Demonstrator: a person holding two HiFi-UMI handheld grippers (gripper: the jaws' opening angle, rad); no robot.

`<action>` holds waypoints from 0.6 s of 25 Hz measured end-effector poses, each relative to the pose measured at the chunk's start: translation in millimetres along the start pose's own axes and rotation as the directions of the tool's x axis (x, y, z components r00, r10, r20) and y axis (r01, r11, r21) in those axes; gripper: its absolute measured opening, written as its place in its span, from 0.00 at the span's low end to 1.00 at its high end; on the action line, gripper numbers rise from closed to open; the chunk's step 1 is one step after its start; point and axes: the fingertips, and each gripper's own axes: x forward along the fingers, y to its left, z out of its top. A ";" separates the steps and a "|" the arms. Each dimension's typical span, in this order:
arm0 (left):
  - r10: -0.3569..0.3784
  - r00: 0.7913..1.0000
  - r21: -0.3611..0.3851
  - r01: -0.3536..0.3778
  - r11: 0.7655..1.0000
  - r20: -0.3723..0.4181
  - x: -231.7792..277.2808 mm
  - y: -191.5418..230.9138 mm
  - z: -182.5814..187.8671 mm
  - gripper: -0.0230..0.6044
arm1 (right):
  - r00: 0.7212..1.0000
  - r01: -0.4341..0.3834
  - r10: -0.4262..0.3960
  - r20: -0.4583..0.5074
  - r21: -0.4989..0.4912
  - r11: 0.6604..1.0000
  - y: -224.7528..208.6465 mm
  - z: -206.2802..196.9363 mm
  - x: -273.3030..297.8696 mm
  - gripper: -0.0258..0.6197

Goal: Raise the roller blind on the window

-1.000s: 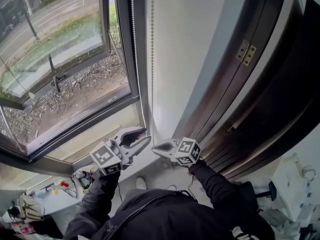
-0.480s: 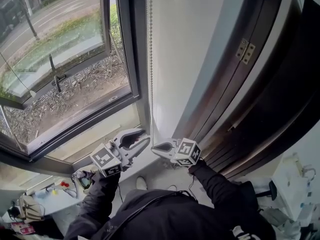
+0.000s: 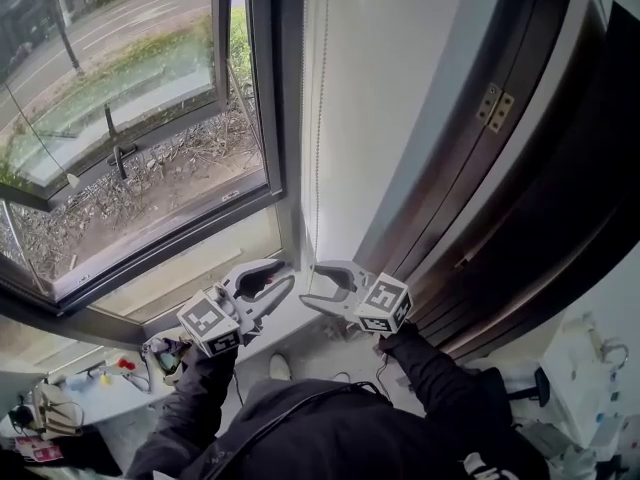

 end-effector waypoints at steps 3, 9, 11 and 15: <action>0.020 1.000 0.004 -0.020 1.000 0.014 -2.3 3.5 -0.4 0.23 | 0.997 0.063 -0.063 0.054 -0.003 0.998 -9.9 17.7 -7.2 0.50; 0.031 0.997 -0.025 -0.029 0.999 0.071 -0.1 1.5 14.5 0.23 | 0.983 0.178 -0.172 0.063 -0.100 0.979 -17.3 29.4 -10.5 0.68; 0.030 0.996 -0.027 -0.028 0.999 0.079 0.5 1.4 17.9 0.23 | 0.979 0.197 -0.191 0.070 -0.103 0.975 -18.3 31.9 -9.7 0.69; 0.021 0.999 0.007 -0.022 1.000 0.027 -0.6 3.9 4.0 0.23 | 0.976 0.203 -0.194 0.101 -0.086 0.975 -17.2 40.0 -12.8 0.70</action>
